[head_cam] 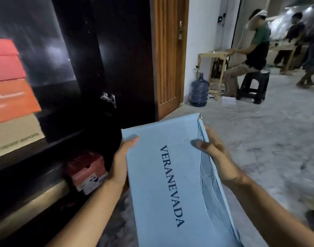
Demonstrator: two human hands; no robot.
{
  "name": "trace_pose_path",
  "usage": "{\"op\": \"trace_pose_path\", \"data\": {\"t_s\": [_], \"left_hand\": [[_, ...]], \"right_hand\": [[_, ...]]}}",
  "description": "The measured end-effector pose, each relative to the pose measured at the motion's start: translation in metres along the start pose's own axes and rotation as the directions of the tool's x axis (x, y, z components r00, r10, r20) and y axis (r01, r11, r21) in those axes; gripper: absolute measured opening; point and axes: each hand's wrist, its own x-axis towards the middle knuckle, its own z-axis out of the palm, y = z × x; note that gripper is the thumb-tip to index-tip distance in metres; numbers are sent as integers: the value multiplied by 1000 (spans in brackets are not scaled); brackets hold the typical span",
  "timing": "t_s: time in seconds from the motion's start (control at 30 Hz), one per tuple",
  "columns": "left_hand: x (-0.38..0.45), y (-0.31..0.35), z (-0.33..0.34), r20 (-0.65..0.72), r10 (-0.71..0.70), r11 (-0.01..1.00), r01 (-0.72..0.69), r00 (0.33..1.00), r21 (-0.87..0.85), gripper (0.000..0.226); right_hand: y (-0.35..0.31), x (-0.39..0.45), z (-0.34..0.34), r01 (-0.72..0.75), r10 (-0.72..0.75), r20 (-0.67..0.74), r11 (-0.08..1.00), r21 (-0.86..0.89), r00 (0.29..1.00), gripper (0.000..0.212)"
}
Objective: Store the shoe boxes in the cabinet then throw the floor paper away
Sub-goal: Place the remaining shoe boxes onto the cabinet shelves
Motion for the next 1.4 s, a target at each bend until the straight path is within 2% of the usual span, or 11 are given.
{"op": "trace_pose_path", "data": {"t_s": [0.13, 0.23, 0.43, 0.53, 0.67, 0.77, 0.87, 0.97, 1.17, 1.3, 1.4], "left_hand": [[7, 49, -73, -158, 91, 996, -94, 983, -11, 42], [29, 88, -117, -339, 153, 987, -163, 928, 2, 21], [92, 138, -168, -462, 207, 977, -159, 863, 142, 36], [122, 140, -184, -450, 147, 981, -70, 881, 182, 36], [158, 110, -226, -521, 58, 972, 71, 852, 224, 102], [133, 97, -210, -503, 195, 920, 21, 842, 391, 99], [111, 79, -209, -483, 355, 852, -64, 801, 520, 93], [92, 66, -214, -312, 529, 636, -125, 789, 761, 76], [106, 64, -249, 74, 650, -89, -22, 756, 996, 50], [130, 77, -255, 168, 635, -303, 43, 754, 952, 51], [145, 78, -259, 146, 637, -395, 158, 757, 905, 52]], "right_hand": [[-5, 35, 78, -74, 68, 199, 997, 22, 978, 57], [9, 50, 107, -244, 203, 347, 966, 80, 916, 69], [48, 59, 131, -437, 342, 382, 878, 195, 858, 105], [52, 72, 162, -486, 382, 337, 813, 321, 861, 80], [54, 104, 202, -518, 464, 233, 743, 424, 855, 41], [55, 128, 226, -544, 522, 173, 739, 399, 835, 23], [55, 158, 247, -561, 545, 148, 763, 321, 825, 31], [62, 189, 267, -586, 572, 134, 771, 249, 809, 50], [92, 237, 301, -574, 564, 107, 803, 158, 819, 72], [100, 258, 317, -475, 451, -165, 867, -151, 877, 114], [94, 269, 330, -340, 302, -171, 898, -280, 938, 90]]}}
